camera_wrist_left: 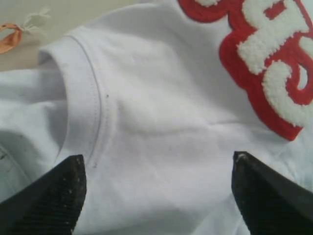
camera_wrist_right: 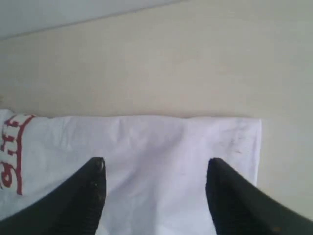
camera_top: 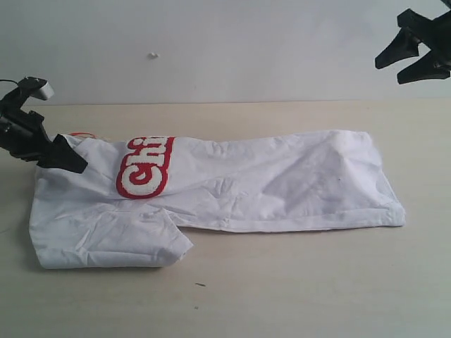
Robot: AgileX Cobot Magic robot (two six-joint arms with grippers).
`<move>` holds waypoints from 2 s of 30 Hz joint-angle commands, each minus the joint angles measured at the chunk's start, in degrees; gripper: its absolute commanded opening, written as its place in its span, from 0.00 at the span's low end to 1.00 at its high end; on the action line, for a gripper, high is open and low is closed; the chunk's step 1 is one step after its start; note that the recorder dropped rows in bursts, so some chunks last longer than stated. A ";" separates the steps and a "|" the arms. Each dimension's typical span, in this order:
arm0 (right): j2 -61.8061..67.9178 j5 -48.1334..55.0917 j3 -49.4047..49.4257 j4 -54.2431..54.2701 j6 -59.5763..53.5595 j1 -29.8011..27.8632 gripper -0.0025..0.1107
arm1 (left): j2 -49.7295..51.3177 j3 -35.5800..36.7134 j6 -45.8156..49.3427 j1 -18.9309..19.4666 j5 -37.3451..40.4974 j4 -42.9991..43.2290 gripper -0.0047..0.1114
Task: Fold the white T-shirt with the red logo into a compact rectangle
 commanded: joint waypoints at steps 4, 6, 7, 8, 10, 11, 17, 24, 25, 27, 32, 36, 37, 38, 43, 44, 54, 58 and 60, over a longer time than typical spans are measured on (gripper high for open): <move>-0.25 0.10 -0.35 2.78 -1.58 -0.42 0.53 | -0.23 -0.14 -0.23 -0.27 -0.33 -0.24 0.71; -0.25 0.76 -0.35 0.77 -2.95 -0.42 0.50 | -0.48 -0.14 -0.23 -0.27 -0.66 -0.24 0.71; -0.25 0.76 -0.35 -0.66 -3.81 -0.42 0.46 | -0.86 -0.14 -0.23 -0.27 -0.94 -0.24 0.71; -0.25 0.76 -0.35 -1.99 -4.24 -0.42 0.42 | -1.23 -0.14 -0.23 -0.27 -1.11 -0.24 0.71; -0.25 0.76 -0.35 -5.82 -4.24 -0.42 0.29 | -2.45 -0.14 -0.92 -0.27 -1.08 -0.37 0.64; -0.25 0.76 -0.35 -6.98 -4.36 -0.42 0.22 | -3.19 -0.14 -1.59 -0.27 -1.08 -0.37 0.58; -1.39 0.76 3.25 -7.72 -9.98 1.26 0.02 | -6.94 -0.14 -2.35 -0.27 3.86 0.05 0.09; -3.75 0.76 13.86 -12.86 -11.73 7.53 0.02 | -7.26 2.29 -6.07 -2.49 13.07 3.55 0.04; -4.17 0.76 14.99 -14.21 -11.73 8.23 0.02 | -7.26 3.22 -6.07 -3.19 12.91 4.14 0.04; -4.94 -0.65 17.27 -16.44 -11.73 9.96 0.02 | -7.26 5.60 -6.10 -5.41 11.04 6.48 0.04; -5.09 -0.82 18.60 -17.74 -12.09 13.43 0.02 | -7.26 9.93 -14.38 -11.72 -0.14 19.58 0.04; -3.14 -3.56 18.60 -25.27 -10.31 16.25 0.02 | -7.04 10.99 -24.74 -13.89 -8.06 30.58 0.04; -2.40 -4.42 18.60 -26.71 -9.50 16.89 0.02 | -7.04 10.99 -25.52 -13.89 -9.26 30.69 0.04; -1.85 -5.62 18.60 -28.19 -8.36 16.90 0.02 | -7.04 10.99 -26.48 -13.66 -10.95 30.69 0.04; 1.05 -13.06 18.48 -28.75 -5.66 17.06 0.02 | -5.30 10.99 -31.07 -12.81 -19.65 30.69 0.04; 1.75 -14.57 18.48 -28.60 -5.66 17.18 0.02 | -3.69 10.99 -31.07 -12.81 -21.00 31.13 0.04; 1.73 -16.19 13.90 -26.98 -5.90 17.18 0.02 | 1.03 -0.87 -45.35 -10.30 -24.28 35.86 0.04; -1.86 -13.40 12.56 -21.68 -8.86 17.18 0.02 | -4.01 -0.87 -29.82 -10.30 -18.29 21.95 0.04; -4.02 -12.08 12.56 -20.78 -9.24 17.18 0.03 | -6.71 -0.56 -23.44 -10.30 -13.76 13.14 0.05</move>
